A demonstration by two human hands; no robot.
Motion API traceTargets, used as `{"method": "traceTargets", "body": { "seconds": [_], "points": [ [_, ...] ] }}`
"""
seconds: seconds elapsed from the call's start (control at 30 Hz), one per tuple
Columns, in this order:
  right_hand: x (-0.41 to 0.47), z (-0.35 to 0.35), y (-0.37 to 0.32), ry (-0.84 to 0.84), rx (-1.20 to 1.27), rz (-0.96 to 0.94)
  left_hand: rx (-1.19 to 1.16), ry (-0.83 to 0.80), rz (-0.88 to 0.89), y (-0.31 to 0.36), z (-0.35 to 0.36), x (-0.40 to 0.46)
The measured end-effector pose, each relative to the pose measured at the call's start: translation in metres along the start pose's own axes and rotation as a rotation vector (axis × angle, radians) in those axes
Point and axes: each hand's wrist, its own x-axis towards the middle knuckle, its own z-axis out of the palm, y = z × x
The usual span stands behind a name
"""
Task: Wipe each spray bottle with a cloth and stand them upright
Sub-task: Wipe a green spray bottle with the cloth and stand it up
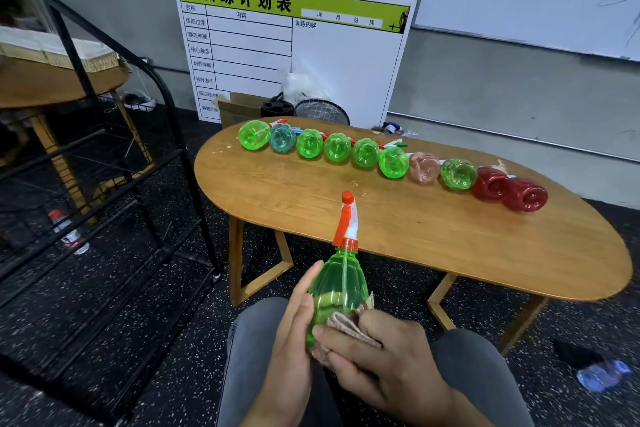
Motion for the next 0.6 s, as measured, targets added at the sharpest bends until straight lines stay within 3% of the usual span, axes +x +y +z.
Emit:
{"method": "traceTargets", "body": {
  "seconds": [0.23,0.43,0.6],
  "points": [
    [0.033,0.003,0.028,0.216,0.213,0.454,0.077,-0.007,0.004,0.000,0.000,-0.002],
    [0.039,-0.001,0.027,0.201,0.357,0.497,0.142,-0.028,0.056,0.001,0.002,-0.004],
    [0.044,-0.009,0.032,0.339,0.450,0.596,0.030,-0.059,0.045,0.000,0.002,-0.003]
  ]
}}
